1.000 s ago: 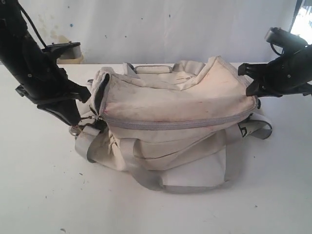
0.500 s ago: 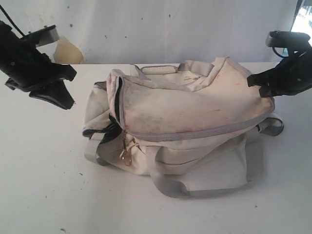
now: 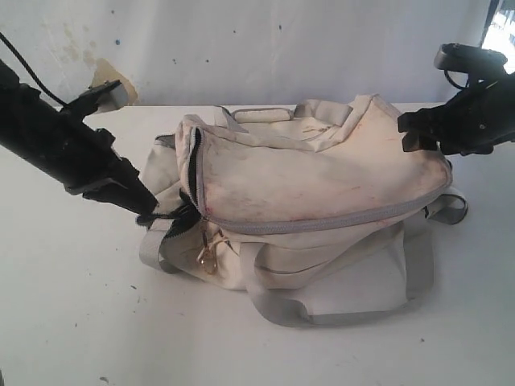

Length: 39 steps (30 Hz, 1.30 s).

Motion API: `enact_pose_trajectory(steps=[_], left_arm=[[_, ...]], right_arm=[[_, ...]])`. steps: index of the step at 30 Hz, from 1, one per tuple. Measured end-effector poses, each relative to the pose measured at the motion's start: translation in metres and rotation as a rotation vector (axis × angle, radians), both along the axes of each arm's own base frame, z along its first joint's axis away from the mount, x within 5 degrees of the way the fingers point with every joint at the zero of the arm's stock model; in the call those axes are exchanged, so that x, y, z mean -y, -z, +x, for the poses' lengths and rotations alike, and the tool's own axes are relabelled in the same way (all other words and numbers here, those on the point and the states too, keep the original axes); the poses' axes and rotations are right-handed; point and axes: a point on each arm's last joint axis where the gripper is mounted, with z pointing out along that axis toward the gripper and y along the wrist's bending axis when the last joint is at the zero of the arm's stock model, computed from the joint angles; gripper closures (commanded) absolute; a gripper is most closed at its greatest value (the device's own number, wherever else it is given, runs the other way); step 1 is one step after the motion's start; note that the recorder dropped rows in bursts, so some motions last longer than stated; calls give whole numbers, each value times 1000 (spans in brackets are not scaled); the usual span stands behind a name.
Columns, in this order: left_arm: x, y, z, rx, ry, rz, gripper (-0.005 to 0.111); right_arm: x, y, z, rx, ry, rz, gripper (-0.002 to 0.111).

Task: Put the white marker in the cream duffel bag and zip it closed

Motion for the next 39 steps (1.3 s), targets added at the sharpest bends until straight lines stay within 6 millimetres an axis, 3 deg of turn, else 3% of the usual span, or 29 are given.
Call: enact_pose_trajectory(steps=[8,14,25,34,39], left_arm=[[14,11,-7,70,50,-62,66],[28,27,-15,138,85,16,65],[49,49,-34,192,92,85,65],[51,78,-28,205,-24,118,65],[58,79,-30,187,17,37,65]], right_arm=[[0,-18,-4,50,4,0,51],[0,-31,-8,85,4,1,51],[-1,-32,-8,87,15,23,51],[-2,-33,-8,89,29,49,51],[-2,-33,-8,89,32,55,51]])
